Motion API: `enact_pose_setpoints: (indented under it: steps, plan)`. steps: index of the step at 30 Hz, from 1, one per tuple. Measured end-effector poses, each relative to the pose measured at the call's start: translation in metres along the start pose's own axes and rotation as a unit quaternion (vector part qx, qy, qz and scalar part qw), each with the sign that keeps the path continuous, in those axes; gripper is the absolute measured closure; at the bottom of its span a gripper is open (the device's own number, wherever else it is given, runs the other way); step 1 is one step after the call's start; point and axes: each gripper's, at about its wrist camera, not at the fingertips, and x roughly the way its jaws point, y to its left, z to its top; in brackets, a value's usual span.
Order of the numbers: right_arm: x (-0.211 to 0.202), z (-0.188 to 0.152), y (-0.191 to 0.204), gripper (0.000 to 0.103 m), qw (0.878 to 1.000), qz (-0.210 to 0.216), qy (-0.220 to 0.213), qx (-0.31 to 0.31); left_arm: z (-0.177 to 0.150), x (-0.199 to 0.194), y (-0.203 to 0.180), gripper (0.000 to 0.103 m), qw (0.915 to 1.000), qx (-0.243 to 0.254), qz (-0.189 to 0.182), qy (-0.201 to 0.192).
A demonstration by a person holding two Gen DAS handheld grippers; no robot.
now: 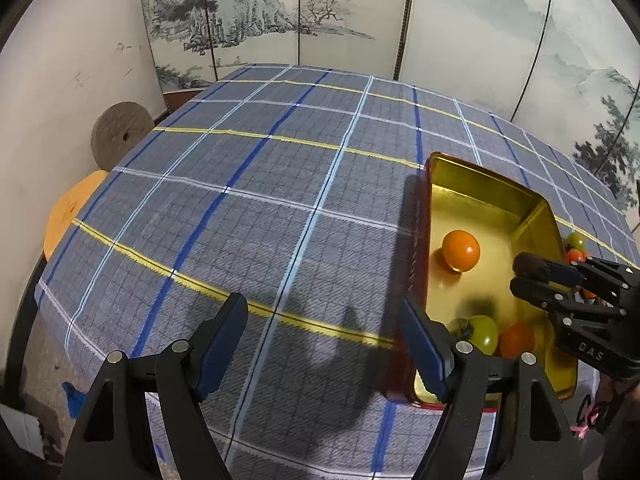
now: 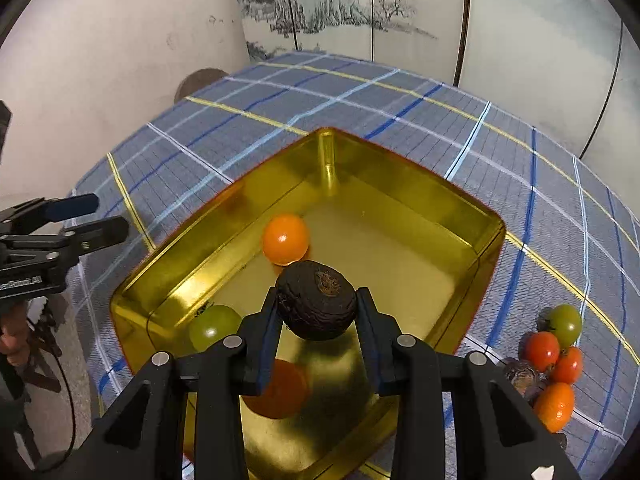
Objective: Organize fruits
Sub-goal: 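Carry the brown dried fruit over the gold tin with the right gripper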
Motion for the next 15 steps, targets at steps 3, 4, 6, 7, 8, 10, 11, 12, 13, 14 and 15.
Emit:
enact_pose_setpoints:
  steps: [3,4,6,7,8,10,11,12,13,14,15]
  plan:
    - [0.008,0.001,0.001,0.070,1.000,-0.003,0.009,-0.002,-0.002,0.001,0.000,0.026,1.0000,0.001,0.001,0.003]
    - [0.010,0.002,0.001,0.070,1.000,-0.005,0.012,-0.002,-0.003,0.001,0.000,0.026,1.0000,0.002,0.000,0.003]
    - [0.014,0.002,0.001,0.070,1.000,-0.004,0.017,-0.002,-0.004,0.001,0.000,0.026,1.0000,0.003,-0.002,0.005]
    - [0.016,0.003,0.001,0.070,1.000,-0.004,0.019,-0.002,-0.004,0.001,0.000,0.026,1.0000,0.003,-0.003,0.005]
    - [0.018,0.003,0.002,0.070,1.000,-0.005,0.021,-0.002,-0.004,0.001,0.000,0.026,1.0000,0.003,-0.003,0.006]
    - [0.020,0.003,0.002,0.070,1.000,-0.006,0.025,-0.003,-0.006,0.001,-0.001,0.026,0.9999,0.004,-0.005,0.008]
    - [0.022,0.003,0.003,0.070,1.000,-0.006,0.028,-0.003,-0.006,0.002,-0.002,0.026,0.9999,0.004,-0.005,0.009]
    - [0.023,0.003,0.003,0.070,1.000,-0.007,0.029,-0.004,-0.006,0.002,-0.003,0.026,0.9999,0.005,-0.005,0.010]
    - [0.024,0.002,0.003,0.070,0.999,-0.008,0.032,-0.005,-0.007,0.002,-0.003,0.026,0.9999,0.007,-0.006,0.011]
    - [0.025,0.002,0.003,0.070,0.999,-0.008,0.033,-0.005,-0.007,0.003,-0.004,0.026,0.9999,0.008,-0.006,0.012]
    - [0.026,0.002,0.003,0.070,0.999,-0.009,0.034,-0.005,-0.007,0.003,-0.005,0.026,0.9999,0.009,-0.006,0.012]
